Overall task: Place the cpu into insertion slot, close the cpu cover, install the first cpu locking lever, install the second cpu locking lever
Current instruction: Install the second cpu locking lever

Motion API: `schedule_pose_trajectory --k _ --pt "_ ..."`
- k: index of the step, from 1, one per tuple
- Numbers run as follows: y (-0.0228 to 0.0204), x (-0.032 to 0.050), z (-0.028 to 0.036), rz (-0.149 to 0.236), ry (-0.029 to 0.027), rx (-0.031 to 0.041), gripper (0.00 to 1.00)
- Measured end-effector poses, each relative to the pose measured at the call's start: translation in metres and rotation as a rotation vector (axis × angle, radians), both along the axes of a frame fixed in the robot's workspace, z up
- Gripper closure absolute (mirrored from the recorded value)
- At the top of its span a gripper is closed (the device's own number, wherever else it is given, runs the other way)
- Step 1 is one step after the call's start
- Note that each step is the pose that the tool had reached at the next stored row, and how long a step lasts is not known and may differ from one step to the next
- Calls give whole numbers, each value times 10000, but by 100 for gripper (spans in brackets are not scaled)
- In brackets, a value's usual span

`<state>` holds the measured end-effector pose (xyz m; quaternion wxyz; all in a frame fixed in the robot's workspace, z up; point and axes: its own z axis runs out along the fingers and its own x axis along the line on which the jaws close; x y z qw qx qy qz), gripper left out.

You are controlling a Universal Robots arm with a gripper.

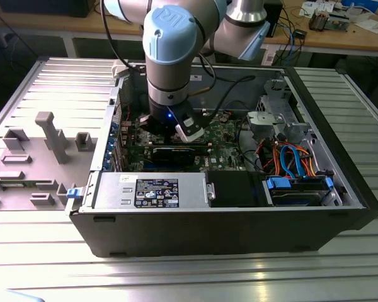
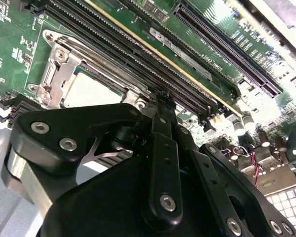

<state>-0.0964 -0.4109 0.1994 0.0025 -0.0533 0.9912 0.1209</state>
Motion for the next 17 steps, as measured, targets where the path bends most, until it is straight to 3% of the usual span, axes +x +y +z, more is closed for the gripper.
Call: schedule_pose_trajectory --k 9,17 --pt "4 -3 -4 -1 -2 -9 89" --pt "4 -5 72 -1 0 -15 89"
